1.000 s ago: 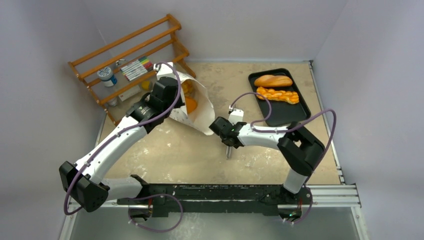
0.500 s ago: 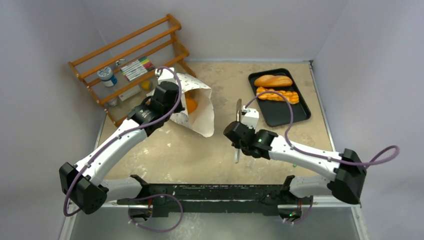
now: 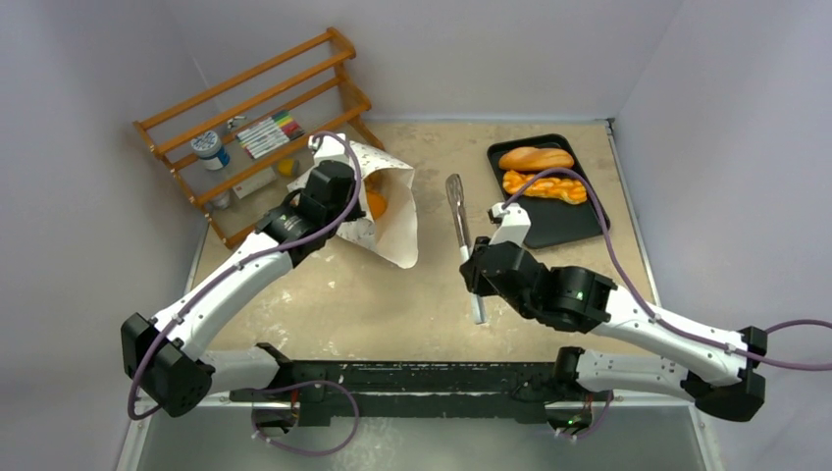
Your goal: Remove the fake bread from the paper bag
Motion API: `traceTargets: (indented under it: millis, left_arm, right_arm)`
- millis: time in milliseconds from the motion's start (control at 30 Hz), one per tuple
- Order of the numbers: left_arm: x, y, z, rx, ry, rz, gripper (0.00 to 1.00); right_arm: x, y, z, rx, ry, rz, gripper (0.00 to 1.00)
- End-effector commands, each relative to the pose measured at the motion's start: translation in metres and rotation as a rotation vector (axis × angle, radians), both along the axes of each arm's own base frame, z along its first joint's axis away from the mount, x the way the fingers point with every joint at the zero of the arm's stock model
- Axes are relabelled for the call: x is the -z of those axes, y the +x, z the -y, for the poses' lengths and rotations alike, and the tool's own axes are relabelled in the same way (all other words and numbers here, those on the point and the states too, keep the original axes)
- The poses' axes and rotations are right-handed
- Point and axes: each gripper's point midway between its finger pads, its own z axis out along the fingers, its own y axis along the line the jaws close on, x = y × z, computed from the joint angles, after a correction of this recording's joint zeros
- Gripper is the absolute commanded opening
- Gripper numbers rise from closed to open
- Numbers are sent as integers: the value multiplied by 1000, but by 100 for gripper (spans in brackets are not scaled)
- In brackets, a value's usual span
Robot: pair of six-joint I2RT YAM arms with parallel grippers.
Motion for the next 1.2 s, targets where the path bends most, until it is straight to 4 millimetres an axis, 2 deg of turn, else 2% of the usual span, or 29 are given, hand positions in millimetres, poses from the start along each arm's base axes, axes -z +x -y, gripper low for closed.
traceTargets:
  millis: [0,300,467,600,900,1033,1167]
  left_arm:
    - [14,4,-5,-20,56,-14,0]
    - [20,10,-1,-12,86,-25,0]
    - [22,13,3,-7,90,-27,0]
    - [22,12,5,-4,87,-26,0]
    - [11,1,14,17,76,-5,0]
    - [6,-6,10,15,72,6,0]
    - [6,-15,2,7,75,6,0]
  right_arm:
    - [-34,-9,-16,-134,34,57,21]
    - [-60,-37,-45,-325,86,97,21]
    - [-64,-58,-61,-399,63,107,21]
    - [-54,-65,-68,-423,31,82,21]
    - [-23,-61,-74,-387,-55,32,22]
    - [-11,-65,-75,-386,-85,-16,22]
    - [-7,-61,-76,-349,-111,-27,21]
